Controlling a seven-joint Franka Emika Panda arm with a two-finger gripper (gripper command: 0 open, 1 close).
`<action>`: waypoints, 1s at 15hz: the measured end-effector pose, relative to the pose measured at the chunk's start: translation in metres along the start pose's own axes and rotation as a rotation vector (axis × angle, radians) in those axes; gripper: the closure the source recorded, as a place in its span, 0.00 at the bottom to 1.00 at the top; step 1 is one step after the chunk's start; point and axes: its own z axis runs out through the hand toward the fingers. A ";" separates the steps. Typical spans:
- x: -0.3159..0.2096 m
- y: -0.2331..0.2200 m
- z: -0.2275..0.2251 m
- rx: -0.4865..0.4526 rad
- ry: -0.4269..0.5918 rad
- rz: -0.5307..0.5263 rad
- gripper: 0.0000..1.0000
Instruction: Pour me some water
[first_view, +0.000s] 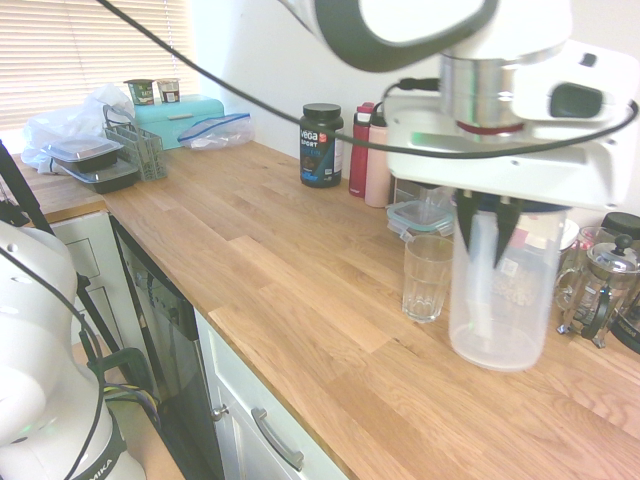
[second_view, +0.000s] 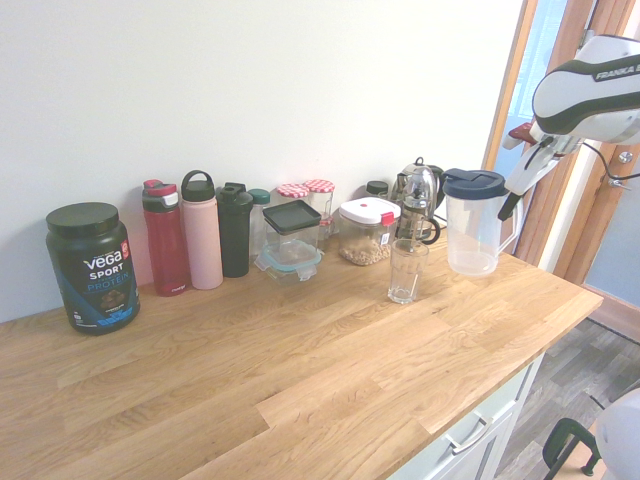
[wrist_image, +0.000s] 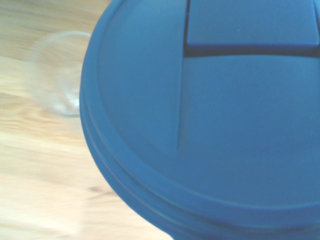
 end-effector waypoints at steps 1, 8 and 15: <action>-0.017 -0.010 -0.010 0.005 0.011 0.010 1.00; -0.131 -0.102 -0.037 -0.010 0.026 0.048 1.00; -0.214 -0.256 -0.012 0.127 0.044 0.109 1.00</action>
